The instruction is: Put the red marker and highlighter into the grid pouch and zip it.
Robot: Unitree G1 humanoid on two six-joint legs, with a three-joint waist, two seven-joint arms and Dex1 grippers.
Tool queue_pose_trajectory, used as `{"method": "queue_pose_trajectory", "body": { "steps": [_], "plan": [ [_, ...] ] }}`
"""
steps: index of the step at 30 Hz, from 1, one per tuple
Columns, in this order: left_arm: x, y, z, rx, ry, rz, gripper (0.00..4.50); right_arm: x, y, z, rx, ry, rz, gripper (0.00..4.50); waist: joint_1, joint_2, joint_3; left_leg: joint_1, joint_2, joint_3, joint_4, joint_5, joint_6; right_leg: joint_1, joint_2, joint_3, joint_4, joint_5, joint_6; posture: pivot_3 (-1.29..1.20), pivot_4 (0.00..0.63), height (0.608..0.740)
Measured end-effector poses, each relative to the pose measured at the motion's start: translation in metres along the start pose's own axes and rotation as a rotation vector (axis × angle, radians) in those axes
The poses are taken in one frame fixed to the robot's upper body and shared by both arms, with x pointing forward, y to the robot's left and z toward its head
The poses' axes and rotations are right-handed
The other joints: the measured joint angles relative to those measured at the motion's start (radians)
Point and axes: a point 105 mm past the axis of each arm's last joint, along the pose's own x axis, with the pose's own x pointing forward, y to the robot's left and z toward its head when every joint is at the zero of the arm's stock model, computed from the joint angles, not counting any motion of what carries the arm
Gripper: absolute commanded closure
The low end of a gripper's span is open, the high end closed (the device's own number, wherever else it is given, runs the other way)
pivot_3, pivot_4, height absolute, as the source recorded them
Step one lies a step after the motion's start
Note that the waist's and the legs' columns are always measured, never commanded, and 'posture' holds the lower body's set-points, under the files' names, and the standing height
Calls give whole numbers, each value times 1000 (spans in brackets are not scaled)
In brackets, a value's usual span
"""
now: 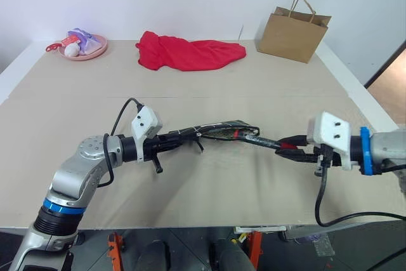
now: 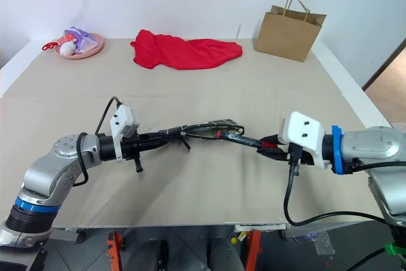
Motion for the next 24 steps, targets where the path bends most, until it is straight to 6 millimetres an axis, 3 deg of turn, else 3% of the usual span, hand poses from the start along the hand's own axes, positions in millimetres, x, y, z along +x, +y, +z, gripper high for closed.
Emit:
{"method": "queue_pose_trajectory", "body": {
  "steps": [13, 24],
  "plan": [
    [1, -4, 0, 8, 4, -13, 4500, 19, -8, 2, -33, -10, 22, 3925, 1, 0, 0, 0, 0, 0, 0, 0, 0, 0, 0, 0, 0, 0, 0, 0, 150, 740],
    [1, -6, -2, 9, 7, -14, 4500, 3, -14, 17, 10, -122, 11, 3925, 1, 0, 0, 0, 0, 0, 0, 0, 0, 0, 0, 0, 0, 1, -2, 0, 150, 740]
  ]
}}
